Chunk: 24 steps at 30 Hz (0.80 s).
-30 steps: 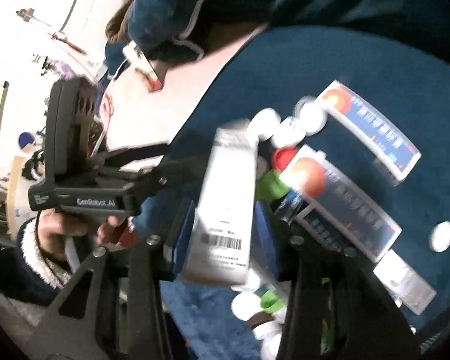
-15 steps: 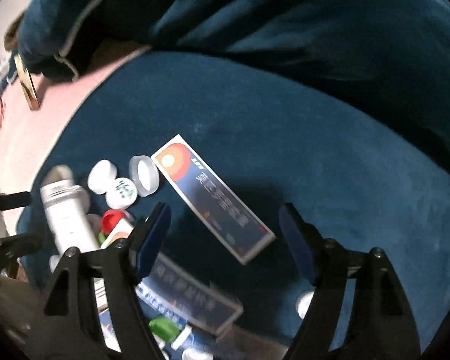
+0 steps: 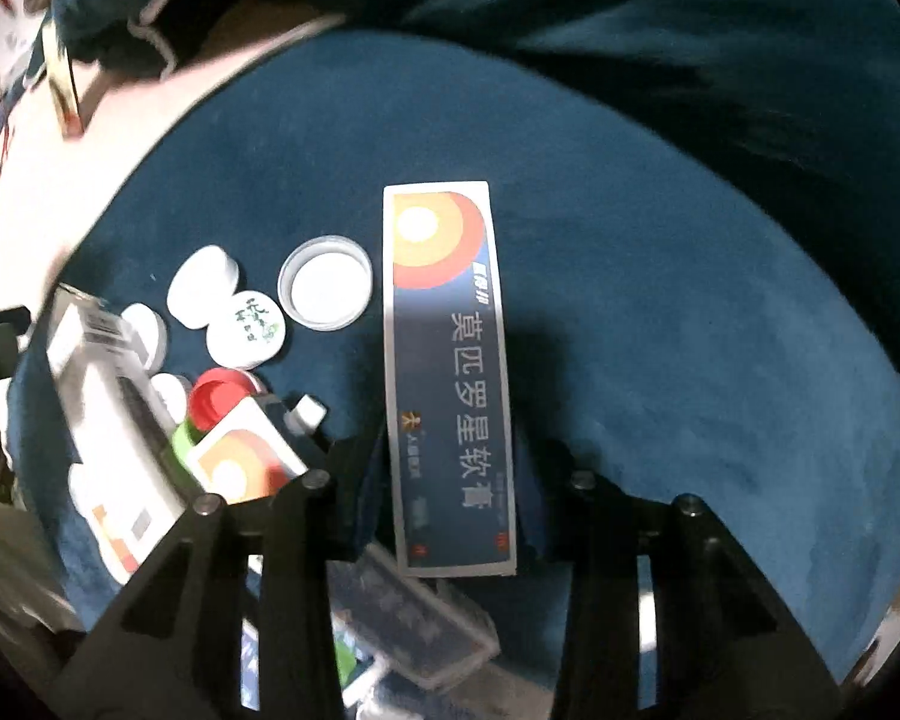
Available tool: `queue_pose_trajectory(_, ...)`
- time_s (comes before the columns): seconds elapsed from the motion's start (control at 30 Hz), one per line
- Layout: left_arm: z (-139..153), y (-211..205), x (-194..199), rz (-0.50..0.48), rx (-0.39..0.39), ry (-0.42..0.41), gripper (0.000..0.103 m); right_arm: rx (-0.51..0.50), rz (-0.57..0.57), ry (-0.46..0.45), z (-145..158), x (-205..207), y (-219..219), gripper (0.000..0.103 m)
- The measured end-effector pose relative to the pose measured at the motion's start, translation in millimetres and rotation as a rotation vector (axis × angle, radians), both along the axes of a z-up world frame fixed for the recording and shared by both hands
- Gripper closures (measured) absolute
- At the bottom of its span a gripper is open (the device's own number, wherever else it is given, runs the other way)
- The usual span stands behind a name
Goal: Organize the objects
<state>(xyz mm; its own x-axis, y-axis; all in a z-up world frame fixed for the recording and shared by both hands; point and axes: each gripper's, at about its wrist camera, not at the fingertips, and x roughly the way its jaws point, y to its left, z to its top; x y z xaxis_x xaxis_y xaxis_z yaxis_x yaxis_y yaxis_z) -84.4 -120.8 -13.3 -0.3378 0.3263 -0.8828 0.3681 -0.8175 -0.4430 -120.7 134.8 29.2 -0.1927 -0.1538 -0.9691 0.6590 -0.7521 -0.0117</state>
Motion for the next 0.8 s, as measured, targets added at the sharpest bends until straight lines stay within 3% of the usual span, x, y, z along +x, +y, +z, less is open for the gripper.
queue_pose_trajectory(0.13,-4.5,3.2,3.3,-0.016,0.024,-0.025,0.002,-0.029,0.010,0.037,29.4,27.3,5.2,0.065)
queue_pose_trajectory(0.3,-17.0,11.4,8.3,-0.010,0.100,-0.072,0.002,-0.018,0.016,0.066,38.7,62.5,4.4,0.065)
queue_pose_trajectory(0.5,-28.7,32.9,6.7,-0.002,0.144,-0.123,0.002,-0.029,-0.043,-0.014,20.0,86.9,14.8,0.065)
queue_pose_trajectory(0.57,-28.7,38.8,5.4,0.000,0.145,-0.124,0.002,-0.012,-0.032,0.001,14.9,93.8,11.9,0.065)
queue_pose_trajectory(0.7,-30.1,42.8,0.0,0.012,0.108,-0.120,0.002,-0.098,0.055,-0.030,26.2,109.7,-0.9,0.065)
queue_pose_trajectory(0.8,-35.5,41.2,0.1,0.050,0.105,-0.124,0.002,-0.103,0.087,-0.036,27.4,118.5,-10.1,0.065)
